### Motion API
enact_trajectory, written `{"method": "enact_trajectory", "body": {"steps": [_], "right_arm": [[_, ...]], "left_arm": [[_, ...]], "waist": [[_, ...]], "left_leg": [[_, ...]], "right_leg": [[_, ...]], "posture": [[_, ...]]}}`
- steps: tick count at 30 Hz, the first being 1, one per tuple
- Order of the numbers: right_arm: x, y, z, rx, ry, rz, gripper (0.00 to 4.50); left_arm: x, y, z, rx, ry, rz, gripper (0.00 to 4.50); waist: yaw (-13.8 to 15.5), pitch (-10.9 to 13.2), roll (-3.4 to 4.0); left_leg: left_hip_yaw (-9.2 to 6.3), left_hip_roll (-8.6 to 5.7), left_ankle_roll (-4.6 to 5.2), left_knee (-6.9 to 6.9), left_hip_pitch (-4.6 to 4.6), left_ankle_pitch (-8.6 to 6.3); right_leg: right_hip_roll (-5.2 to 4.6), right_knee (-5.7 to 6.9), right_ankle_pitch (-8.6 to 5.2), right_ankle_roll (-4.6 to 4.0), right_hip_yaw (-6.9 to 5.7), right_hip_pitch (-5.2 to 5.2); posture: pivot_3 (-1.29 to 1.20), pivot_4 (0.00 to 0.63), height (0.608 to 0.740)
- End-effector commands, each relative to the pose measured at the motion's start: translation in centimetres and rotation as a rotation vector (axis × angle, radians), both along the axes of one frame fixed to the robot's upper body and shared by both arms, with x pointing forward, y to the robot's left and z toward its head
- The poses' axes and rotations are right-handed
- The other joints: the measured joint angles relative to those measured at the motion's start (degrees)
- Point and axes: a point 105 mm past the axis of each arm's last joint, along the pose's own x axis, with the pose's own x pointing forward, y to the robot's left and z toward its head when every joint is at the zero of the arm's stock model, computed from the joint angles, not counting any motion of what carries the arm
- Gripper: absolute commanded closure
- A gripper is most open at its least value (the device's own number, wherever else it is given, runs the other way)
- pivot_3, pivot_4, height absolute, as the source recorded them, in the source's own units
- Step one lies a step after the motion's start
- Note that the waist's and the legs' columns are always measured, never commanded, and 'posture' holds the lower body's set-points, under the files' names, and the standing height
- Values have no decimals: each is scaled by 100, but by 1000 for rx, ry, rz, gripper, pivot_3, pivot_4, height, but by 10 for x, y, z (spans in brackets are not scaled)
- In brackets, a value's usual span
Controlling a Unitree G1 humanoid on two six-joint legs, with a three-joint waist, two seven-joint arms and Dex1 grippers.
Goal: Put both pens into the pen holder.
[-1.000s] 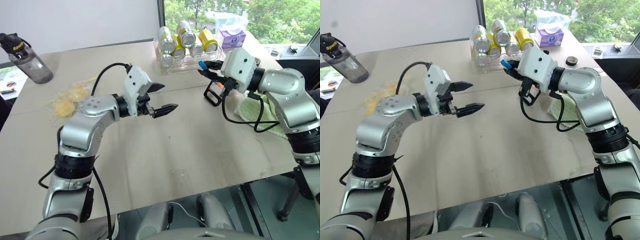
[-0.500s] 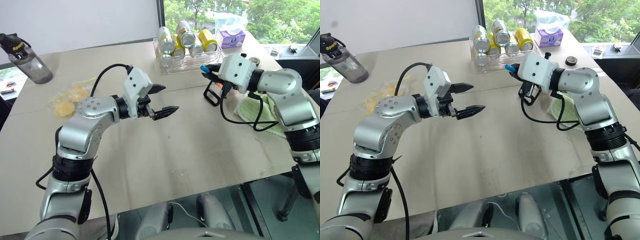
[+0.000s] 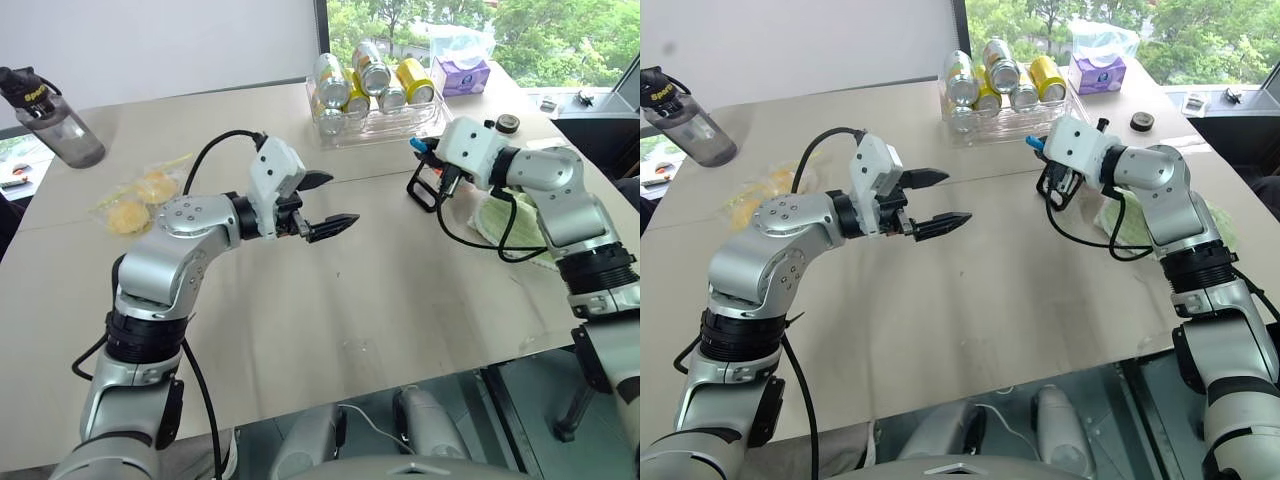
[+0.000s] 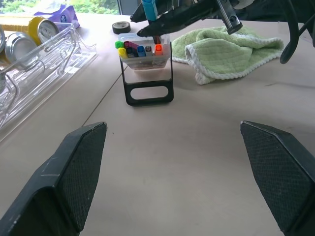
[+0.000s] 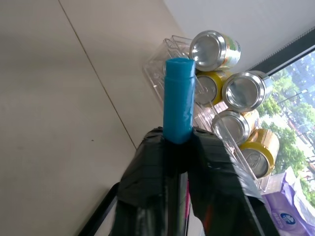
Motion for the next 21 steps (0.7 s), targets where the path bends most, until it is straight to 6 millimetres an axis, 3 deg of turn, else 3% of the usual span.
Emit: {"method": "enact_trajectory", "body": {"steps": [1, 5, 8, 12, 17, 21], "right_arm": [[0, -5, 17, 3, -69, -10, 2114], [3, -11, 25, 23, -106, -46, 98], [-3, -11, 32, 81, -96, -20, 98], [-22, -8, 27, 221, 8, 59, 98], [-57, -10, -9, 350, 229, 160, 98], [-86, -16, -42, 454, 412, 168, 98]], "left_arm": [[-3, 1, 7, 3, -36, -4, 0], [-4, 2, 7, 2, -35, -3, 0], [-6, 5, 5, -2, -25, 3, 0], [-10, 15, -3, 2, -8, 34, 0], [-19, 41, -21, -64, 20, 162, 0], [-46, 69, -69, -66, 159, 278, 0]], "waist": [[0, 0, 0], [1, 0, 0], [-1, 0, 1], [3, 0, 1], [20, -1, 2], [5, 3, 7]], "left_leg": [[0, 0, 0, 0, 0, 0], [0, 0, 0, 0, 0, 0], [0, 0, 0, 0, 0, 0], [-2, 1, 0, -2, 0, 0], [-4, 1, 0, -5, -1, 0], [1, 4, 1, -17, 4, -1]], "right_leg": [[0, 0, 0, 0, 0, 0], [0, 0, 0, 0, 0, 0], [0, 0, 0, 0, 0, 0], [1, 0, 0, 0, 0, 0], [-1, -6, 0, 0, -1, 2], [-1, -7, 0, -1, 4, 0]], "posture": [[0, 150, 739], [0, 150, 739], [0, 150, 739], [0, 150, 739], [0, 150, 739], [0, 150, 739]]}}
